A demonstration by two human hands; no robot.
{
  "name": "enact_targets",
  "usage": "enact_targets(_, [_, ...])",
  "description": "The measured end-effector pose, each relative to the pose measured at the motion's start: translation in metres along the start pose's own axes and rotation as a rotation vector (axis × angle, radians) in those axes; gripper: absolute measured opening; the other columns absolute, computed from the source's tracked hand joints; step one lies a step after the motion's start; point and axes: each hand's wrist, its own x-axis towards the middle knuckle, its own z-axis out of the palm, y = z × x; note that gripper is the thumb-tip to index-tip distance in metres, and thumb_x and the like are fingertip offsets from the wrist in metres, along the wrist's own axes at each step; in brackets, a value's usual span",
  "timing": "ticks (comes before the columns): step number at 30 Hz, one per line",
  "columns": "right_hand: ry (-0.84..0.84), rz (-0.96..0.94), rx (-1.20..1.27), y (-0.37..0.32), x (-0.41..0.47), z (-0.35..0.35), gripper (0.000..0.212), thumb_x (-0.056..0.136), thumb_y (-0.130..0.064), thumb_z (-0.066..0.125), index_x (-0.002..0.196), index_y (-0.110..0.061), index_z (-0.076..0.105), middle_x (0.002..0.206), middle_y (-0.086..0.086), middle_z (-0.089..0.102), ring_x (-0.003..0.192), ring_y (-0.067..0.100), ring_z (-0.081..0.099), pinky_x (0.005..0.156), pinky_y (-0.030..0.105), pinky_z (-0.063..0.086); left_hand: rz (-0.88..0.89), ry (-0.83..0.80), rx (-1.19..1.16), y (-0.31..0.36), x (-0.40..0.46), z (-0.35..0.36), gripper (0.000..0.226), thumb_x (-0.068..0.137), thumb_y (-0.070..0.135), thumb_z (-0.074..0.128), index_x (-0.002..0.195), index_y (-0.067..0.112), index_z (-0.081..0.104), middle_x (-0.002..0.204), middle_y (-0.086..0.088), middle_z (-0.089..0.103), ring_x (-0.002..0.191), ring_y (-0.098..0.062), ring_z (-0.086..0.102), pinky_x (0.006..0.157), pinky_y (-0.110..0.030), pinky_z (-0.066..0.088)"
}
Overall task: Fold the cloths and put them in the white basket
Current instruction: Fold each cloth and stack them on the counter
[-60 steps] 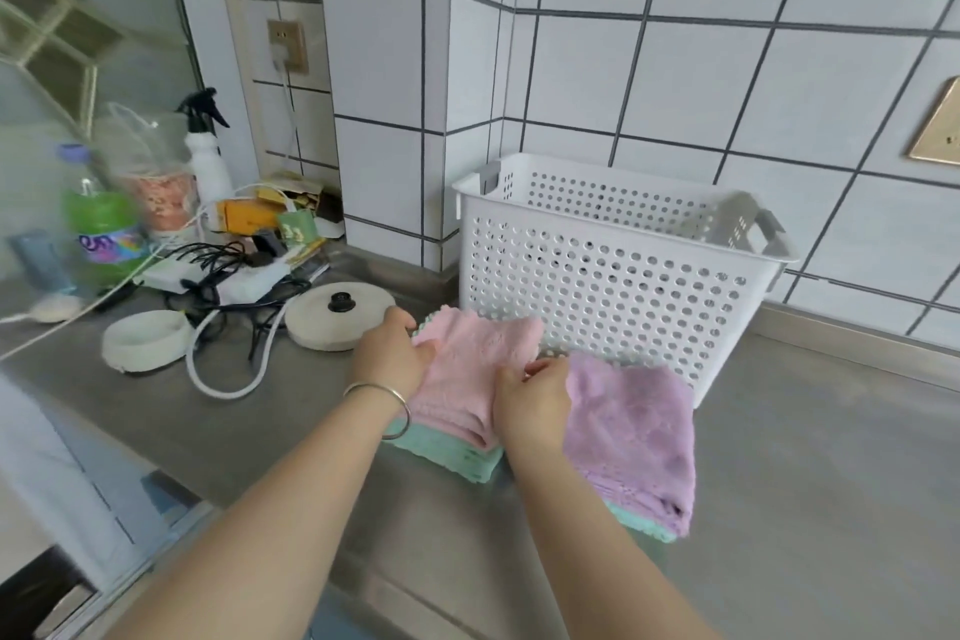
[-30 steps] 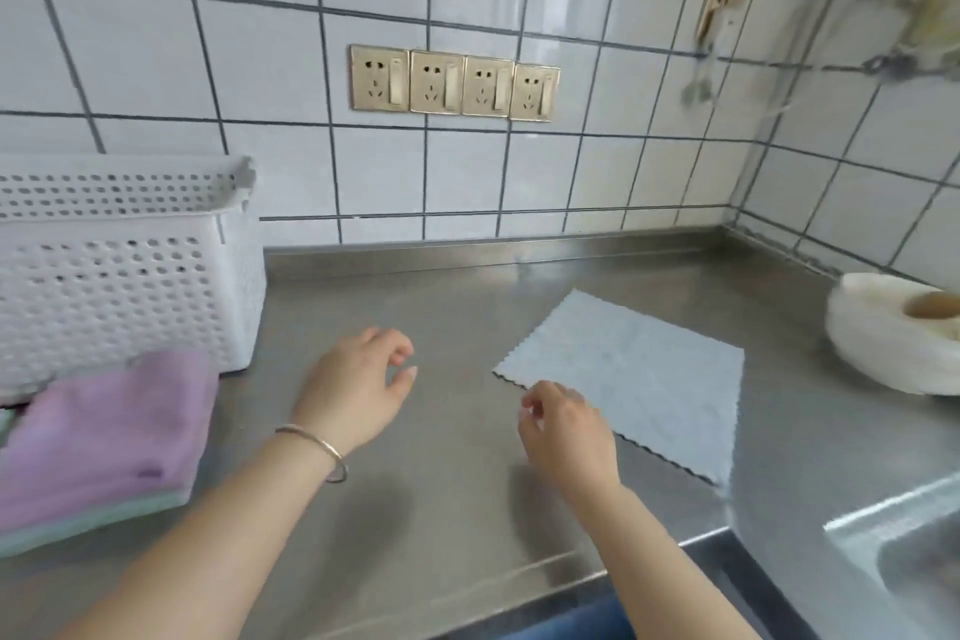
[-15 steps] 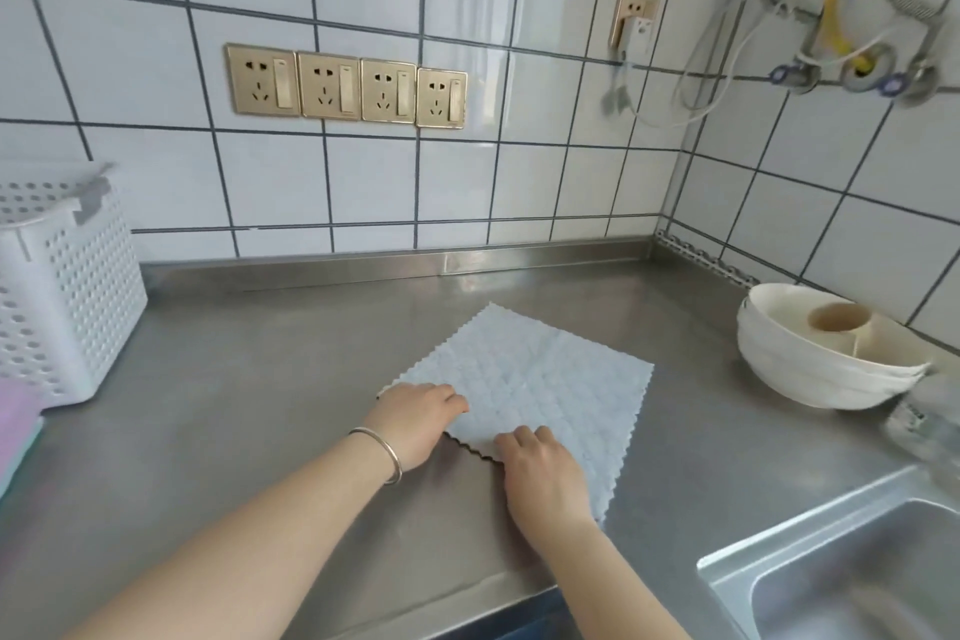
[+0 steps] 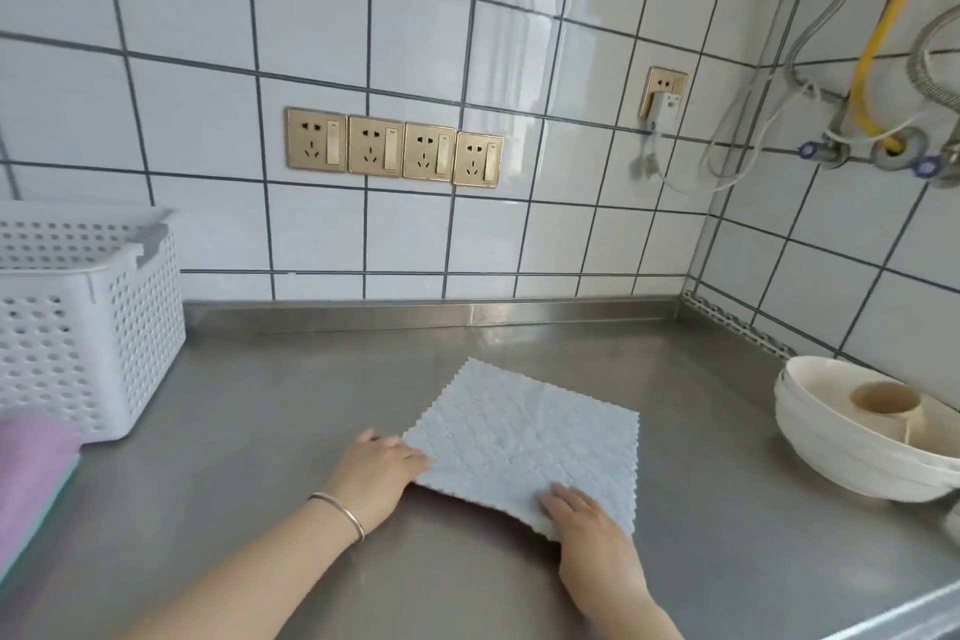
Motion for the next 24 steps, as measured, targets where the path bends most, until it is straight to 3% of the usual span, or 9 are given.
enact_targets(2, [-0.014, -0.026, 0.062, -0.016, 0.002, -0.003, 0.063, 0.090, 0.003, 0.029, 0.143, -0.031, 0.033, 0.153, -0.018, 0.023, 0.143, 0.004, 0.017, 0.108, 0.017, 0.028, -0.053, 0.008, 0.003, -0.008, -0.026, -0.001, 0.031, 0.049, 0.016, 0.045, 0.057, 0.035, 0.068, 0.055, 0.020, 0.064, 0.054, 0.003, 0.063, 0.068, -0.018, 0.048])
enact_targets(5, [-0.018, -0.087, 0.124, -0.047, 0.007, 0.005, 0.065, 0.088, 0.004, 0.028, 0.141, -0.033, 0.034, 0.153, -0.021, 0.022, 0.143, 0.001, 0.016, 0.108, 0.016, 0.026, -0.170, 0.000, 0.007, -0.023, -0.077, -0.006, 0.031, 0.042, 0.013, 0.051, 0.055, 0.035, 0.068, 0.053, 0.019, 0.063, 0.053, 0.005, 0.064, 0.064, -0.030, 0.058])
enact_targets(9, [-0.034, -0.195, 0.194, -0.095, 0.011, 0.021, 0.066, 0.087, 0.003, 0.028, 0.140, -0.035, 0.036, 0.152, -0.022, 0.025, 0.143, 0.000, 0.016, 0.110, 0.018, 0.027, -0.311, 0.036, 0.042, -0.038, -0.141, -0.016, 0.045, 0.053, 0.011, 0.028, 0.053, 0.034, 0.067, 0.052, 0.020, 0.063, 0.049, 0.005, 0.062, 0.061, -0.029, 0.058])
enact_targets(13, [-0.077, -0.281, 0.245, -0.136, 0.005, 0.033, 0.068, 0.084, 0.006, 0.031, 0.141, -0.032, 0.038, 0.153, -0.018, 0.025, 0.143, 0.001, 0.017, 0.112, 0.016, 0.019, -0.363, 0.045, 0.003, -0.048, -0.200, -0.030, 0.044, 0.054, 0.013, 0.028, 0.052, 0.031, 0.068, 0.052, 0.019, 0.064, 0.046, 0.003, 0.062, 0.057, -0.024, 0.058])
enact_targets(18, [-0.136, -0.336, 0.231, -0.148, -0.011, 0.037, 0.069, 0.085, 0.002, 0.032, 0.143, -0.035, 0.032, 0.154, -0.015, 0.024, 0.142, 0.004, 0.022, 0.111, 0.018, 0.024, -0.341, 0.105, 0.004, -0.051, -0.247, -0.032, 0.047, 0.054, 0.013, 0.027, 0.056, 0.032, 0.070, 0.055, 0.020, 0.067, 0.048, 0.003, 0.063, 0.059, -0.019, 0.056])
enact_targets(20, [-0.140, -0.361, 0.218, -0.143, -0.017, 0.037, 0.069, 0.084, 0.002, 0.033, 0.142, -0.035, 0.035, 0.152, -0.020, 0.025, 0.141, 0.001, 0.024, 0.111, 0.016, 0.026, -0.336, 0.102, -0.023, -0.048, -0.257, -0.033, 0.047, 0.053, 0.014, 0.026, 0.057, 0.032, 0.069, 0.055, 0.020, 0.067, 0.049, 0.003, 0.063, 0.061, -0.012, 0.051])
enact_targets(24, [-0.123, -0.348, 0.182, -0.129, -0.030, 0.032, 0.067, 0.082, 0.003, 0.037, 0.138, -0.033, 0.043, 0.148, -0.024, 0.031, 0.137, -0.001, 0.032, 0.109, 0.013, 0.028, -0.328, 0.082, -0.128, -0.050, -0.269, -0.032, 0.041, 0.060, 0.019, 0.034, 0.064, 0.035, 0.071, 0.062, 0.021, 0.070, 0.057, 0.001, 0.067, 0.056, -0.011, 0.049])
